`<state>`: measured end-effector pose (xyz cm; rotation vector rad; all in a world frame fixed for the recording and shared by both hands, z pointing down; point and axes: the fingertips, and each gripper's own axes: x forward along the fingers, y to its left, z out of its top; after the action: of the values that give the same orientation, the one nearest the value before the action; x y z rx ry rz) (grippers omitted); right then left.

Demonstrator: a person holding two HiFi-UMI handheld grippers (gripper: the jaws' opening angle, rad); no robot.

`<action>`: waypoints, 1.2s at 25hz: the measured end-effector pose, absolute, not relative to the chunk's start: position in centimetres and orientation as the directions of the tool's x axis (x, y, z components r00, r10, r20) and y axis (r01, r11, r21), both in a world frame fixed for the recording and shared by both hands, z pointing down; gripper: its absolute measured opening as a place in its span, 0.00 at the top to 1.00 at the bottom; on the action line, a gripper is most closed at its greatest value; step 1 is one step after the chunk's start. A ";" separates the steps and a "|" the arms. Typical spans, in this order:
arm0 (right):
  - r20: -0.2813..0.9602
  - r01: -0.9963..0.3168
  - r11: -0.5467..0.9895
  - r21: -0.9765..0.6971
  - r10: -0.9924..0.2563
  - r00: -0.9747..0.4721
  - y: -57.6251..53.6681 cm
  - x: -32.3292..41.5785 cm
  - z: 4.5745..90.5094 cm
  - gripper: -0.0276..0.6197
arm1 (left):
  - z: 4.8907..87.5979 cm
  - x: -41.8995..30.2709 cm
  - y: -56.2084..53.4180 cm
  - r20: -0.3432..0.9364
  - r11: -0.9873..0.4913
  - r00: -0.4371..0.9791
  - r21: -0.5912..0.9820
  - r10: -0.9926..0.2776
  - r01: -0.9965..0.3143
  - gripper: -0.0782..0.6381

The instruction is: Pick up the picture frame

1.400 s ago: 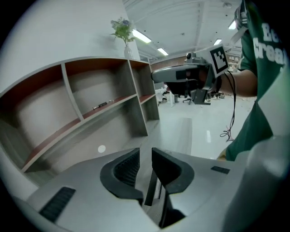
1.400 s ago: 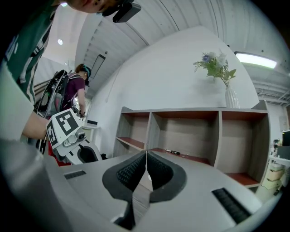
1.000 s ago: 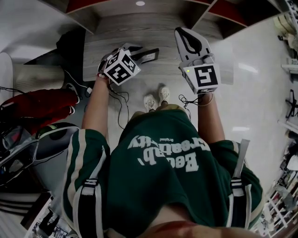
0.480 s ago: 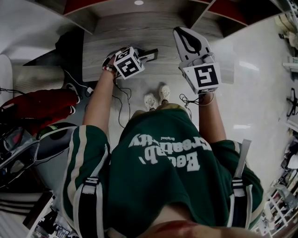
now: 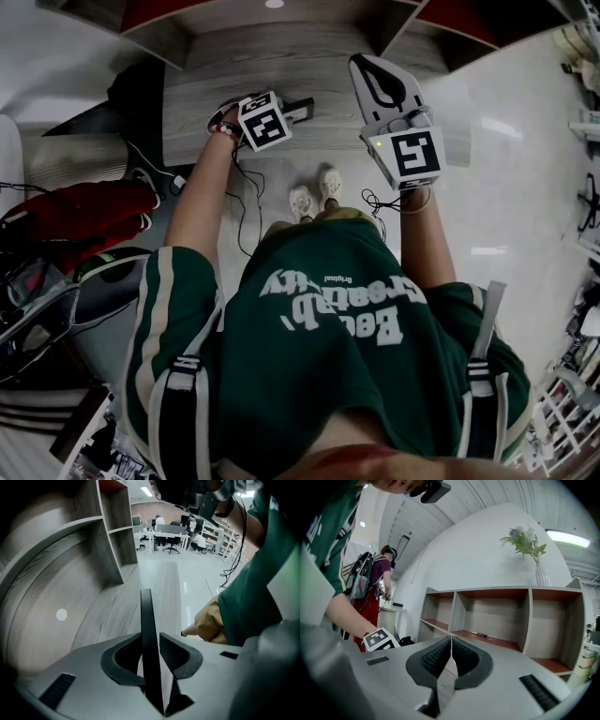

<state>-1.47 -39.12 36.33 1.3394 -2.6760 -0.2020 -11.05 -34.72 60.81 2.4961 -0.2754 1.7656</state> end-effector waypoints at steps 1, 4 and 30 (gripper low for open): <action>0.068 -0.783 0.594 0.182 -0.802 -0.593 -39.1 -1.3 36.3 0.91 | 61.0 -10.9 -34.7 0.943 -0.982 0.318 -0.042 -0.100 -0.184 0.71; 0.072 -0.782 0.596 0.181 -0.801 -0.594 -39.1 -1.1 36.5 0.91 | 61.7 -10.7 -34.7 0.949 -0.984 0.304 -0.027 -0.081 -0.177 0.72; 0.078 -0.777 0.606 0.171 -0.795 -0.602 -38.4 -1.0 36.8 0.91 | 64.7 -12.2 -34.2 0.991 -0.992 0.125 -0.036 -0.051 -0.122 0.84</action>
<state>-0.99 -38.44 36.82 1.3214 -2.6818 -0.1799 -12.19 -34.18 64.68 2.3155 -0.1786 2.0352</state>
